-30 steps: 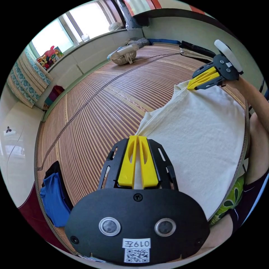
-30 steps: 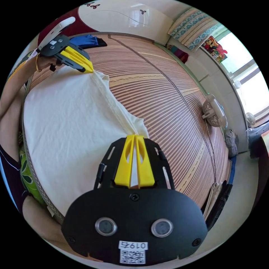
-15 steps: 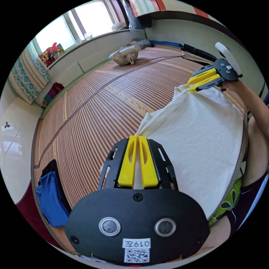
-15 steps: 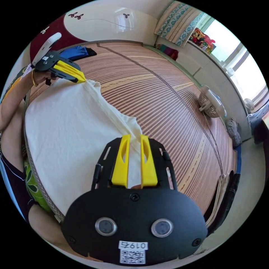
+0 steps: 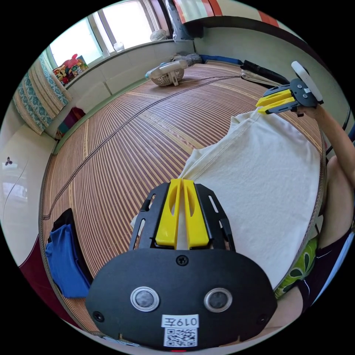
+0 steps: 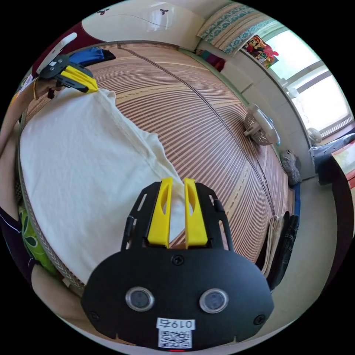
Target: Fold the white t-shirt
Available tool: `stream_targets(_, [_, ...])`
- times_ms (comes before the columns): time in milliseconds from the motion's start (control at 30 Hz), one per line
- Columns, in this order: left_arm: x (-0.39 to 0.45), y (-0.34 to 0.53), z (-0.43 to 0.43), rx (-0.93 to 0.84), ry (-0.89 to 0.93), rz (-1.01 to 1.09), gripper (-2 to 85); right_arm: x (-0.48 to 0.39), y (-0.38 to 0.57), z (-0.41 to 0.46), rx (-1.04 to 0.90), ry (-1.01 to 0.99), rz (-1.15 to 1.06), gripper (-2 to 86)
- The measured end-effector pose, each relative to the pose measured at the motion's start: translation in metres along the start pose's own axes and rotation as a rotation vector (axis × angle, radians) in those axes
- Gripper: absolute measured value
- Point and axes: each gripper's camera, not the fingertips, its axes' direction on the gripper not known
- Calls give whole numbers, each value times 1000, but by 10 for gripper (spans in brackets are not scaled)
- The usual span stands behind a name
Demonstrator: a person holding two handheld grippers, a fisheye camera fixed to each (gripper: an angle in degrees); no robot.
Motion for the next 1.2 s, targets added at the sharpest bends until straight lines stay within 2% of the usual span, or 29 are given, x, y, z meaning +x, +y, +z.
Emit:
stream_targets(167, [-5, 2, -3, 9, 14, 5, 13, 8, 3, 20, -88, 8, 16, 25])
stream_targets(400, [-12, 2, -6, 13, 32, -11, 14, 35, 12, 18, -42, -115, 116, 2])
stream_targets(567, [-14, 0, -8, 9, 29, -14, 14, 16, 7, -30, 233, -81, 66, 2])
stream_targets(600, [-14, 0, -8, 9, 29, -15, 14, 14, 5, -30, 240, -94, 60, 5])
stream_targets(900, [-13, -2, -8, 10, 3, -8, 11, -21, -33, -5, 216, -196, -53, 17])
stream_targets(1033, [-18, -2, -7, 19, 20, -16, 12, -21, -44, 5, 173, -215, -86, 94])
stream_targets(1200, [-22, -5, -5, 20, 25, -17, 12, -10, -49, 16, 154, -262, -63, 74])
